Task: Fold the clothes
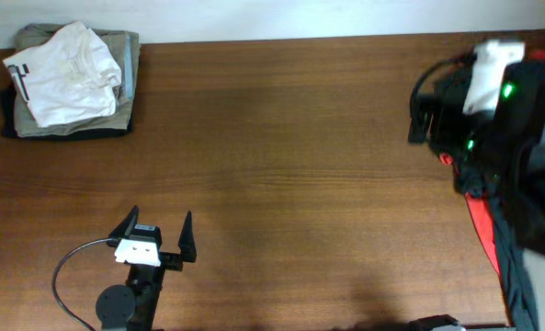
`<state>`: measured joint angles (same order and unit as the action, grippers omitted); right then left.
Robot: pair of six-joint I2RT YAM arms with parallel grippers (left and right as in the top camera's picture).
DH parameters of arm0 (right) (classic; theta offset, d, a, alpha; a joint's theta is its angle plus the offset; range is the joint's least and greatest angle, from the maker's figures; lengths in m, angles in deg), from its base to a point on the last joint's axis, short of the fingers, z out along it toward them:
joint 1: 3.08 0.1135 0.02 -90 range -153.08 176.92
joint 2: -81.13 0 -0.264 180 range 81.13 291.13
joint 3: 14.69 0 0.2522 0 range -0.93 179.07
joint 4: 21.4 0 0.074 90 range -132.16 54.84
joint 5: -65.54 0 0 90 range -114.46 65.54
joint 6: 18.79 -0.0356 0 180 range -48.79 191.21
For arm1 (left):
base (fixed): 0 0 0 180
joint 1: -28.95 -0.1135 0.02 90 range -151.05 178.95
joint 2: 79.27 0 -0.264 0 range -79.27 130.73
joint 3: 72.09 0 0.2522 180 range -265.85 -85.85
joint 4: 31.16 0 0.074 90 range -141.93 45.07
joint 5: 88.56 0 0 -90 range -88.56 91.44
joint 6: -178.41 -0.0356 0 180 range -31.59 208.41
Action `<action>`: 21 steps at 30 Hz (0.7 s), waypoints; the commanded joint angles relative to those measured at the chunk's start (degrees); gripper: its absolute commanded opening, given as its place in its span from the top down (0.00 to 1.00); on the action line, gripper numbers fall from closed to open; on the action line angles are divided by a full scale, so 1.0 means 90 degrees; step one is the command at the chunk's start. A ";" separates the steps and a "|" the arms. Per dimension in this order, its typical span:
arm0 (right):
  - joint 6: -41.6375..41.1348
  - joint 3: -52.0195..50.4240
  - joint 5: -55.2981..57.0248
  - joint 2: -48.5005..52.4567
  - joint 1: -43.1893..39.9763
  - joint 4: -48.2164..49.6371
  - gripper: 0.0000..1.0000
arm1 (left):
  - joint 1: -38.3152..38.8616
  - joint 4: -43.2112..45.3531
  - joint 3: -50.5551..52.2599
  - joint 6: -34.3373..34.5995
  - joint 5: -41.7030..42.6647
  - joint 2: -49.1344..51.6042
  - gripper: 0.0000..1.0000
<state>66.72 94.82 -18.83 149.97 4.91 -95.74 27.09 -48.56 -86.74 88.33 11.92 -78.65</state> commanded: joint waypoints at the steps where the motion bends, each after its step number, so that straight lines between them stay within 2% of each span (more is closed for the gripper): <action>1: -0.0007 -0.2674 0.0007 -0.1413 0.0022 0.1455 0.01 | -0.0029 -0.0005 0.0044 -0.0119 -0.0046 -0.0036 0.00; 4: -0.0007 -0.6375 -0.0311 -0.3730 0.0022 0.4192 0.01 | -0.0032 -0.0005 0.0046 -0.0119 -0.0046 -0.0036 0.01; 5: -0.0007 -0.7320 -0.0432 -0.4437 0.0022 0.4801 0.01 | -0.0032 -0.0005 0.0044 -0.0119 -0.0046 -0.0036 0.01; 8: -0.0007 -0.9299 -0.0580 -0.6382 0.0022 0.5598 0.01 | -0.0032 -0.0005 0.0044 -0.0119 -0.0046 -0.0036 0.01; 13: -0.0056 -1.0020 -0.0617 -0.7553 -0.0189 0.5608 0.01 | -0.0032 -0.0005 0.0046 -0.0119 -0.0046 -0.0036 0.01; 17: -0.0053 -1.0389 -0.1129 -0.7628 -0.0554 0.5816 0.01 | -0.0032 -0.0005 0.0041 -0.0119 -0.0041 -0.0032 0.01; 21: -0.0029 -1.0603 -0.1018 -0.7628 -0.0782 0.6326 0.01 | -0.0032 -0.0005 0.0041 -0.0119 -0.0046 -0.0027 0.01</action>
<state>66.72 1.11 -28.09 81.91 -1.14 -40.88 27.04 -48.54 -86.69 88.11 11.53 -78.65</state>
